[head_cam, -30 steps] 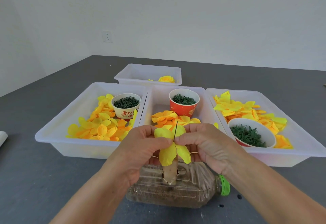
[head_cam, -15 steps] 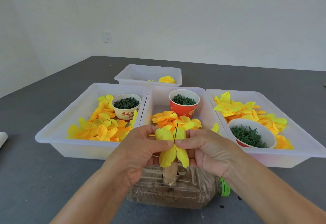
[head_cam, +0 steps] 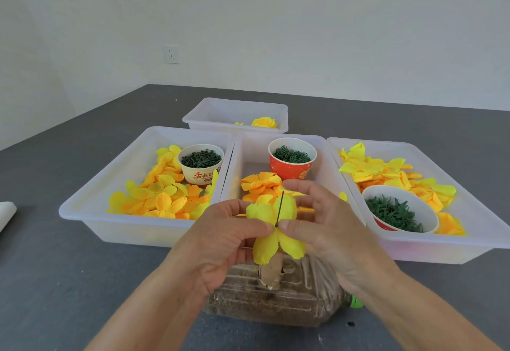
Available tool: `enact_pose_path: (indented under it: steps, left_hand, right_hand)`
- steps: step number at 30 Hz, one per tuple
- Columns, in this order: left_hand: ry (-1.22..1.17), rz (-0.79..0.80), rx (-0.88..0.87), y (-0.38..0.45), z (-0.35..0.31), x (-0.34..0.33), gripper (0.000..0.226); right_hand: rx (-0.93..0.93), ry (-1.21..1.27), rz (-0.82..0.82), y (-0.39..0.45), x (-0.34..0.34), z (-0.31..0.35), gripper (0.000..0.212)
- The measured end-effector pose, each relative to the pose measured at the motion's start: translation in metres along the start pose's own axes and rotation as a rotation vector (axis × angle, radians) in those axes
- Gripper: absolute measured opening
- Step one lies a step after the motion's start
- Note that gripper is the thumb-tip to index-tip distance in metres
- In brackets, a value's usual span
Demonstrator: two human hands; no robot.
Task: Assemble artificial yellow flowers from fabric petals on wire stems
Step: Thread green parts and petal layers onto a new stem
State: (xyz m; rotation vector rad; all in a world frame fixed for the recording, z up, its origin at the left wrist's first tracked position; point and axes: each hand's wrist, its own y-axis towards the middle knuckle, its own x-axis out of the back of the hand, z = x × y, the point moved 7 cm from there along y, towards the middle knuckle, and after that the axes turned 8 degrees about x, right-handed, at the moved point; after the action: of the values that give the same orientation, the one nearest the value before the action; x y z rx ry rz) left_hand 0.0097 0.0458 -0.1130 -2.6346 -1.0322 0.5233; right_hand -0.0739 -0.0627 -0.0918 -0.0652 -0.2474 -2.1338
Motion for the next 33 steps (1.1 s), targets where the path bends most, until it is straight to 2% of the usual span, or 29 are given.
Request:
enact_pose_path:
  steps: [3,7,10,12,15,21,24,28,33]
  left_hand:
    - [0.036,-0.020,-0.029,-0.001,-0.001,0.000,0.022]
    - [0.039,-0.040,-0.023,0.000,-0.001,0.000,0.022]
    - [0.053,-0.054,-0.008,0.000,0.000,0.000,0.022]
    - [0.081,-0.084,-0.015,0.000,0.001,0.003,0.025]
    - [0.135,-0.150,-0.037,-0.001,0.002,0.009,0.028]
    - [0.099,-0.179,-0.024,-0.007,0.009,0.009,0.028]
    - [0.118,-0.202,-0.096,-0.010,0.006,0.009,0.030]
    - [0.444,-0.340,-0.348,-0.022,-0.010,0.010,0.021]
    - [0.739,-0.432,-0.534,-0.035,-0.021,0.002,0.024]
  right_hand:
    - [0.231,-0.198,-0.060,-0.007,0.004,0.015,0.039]
    - [0.404,-0.422,-0.124,-0.012,0.008,0.023,0.063]
    - [0.517,-0.528,-0.169,-0.017,0.007,0.027,0.051]
    - [0.514,-0.551,-0.139,-0.017,0.005,0.024,0.036]
    - [0.400,-0.531,-0.035,-0.013,0.000,0.012,0.021]
    - [0.314,-0.509,0.036,-0.010,0.000,0.007,0.024]
    - [0.303,-0.449,0.018,-0.010,0.002,0.009,0.028]
    - [0.355,-0.463,0.004,-0.011,0.000,0.011,0.026]
    - [0.406,-0.564,0.027,-0.010,-0.001,0.014,0.014]
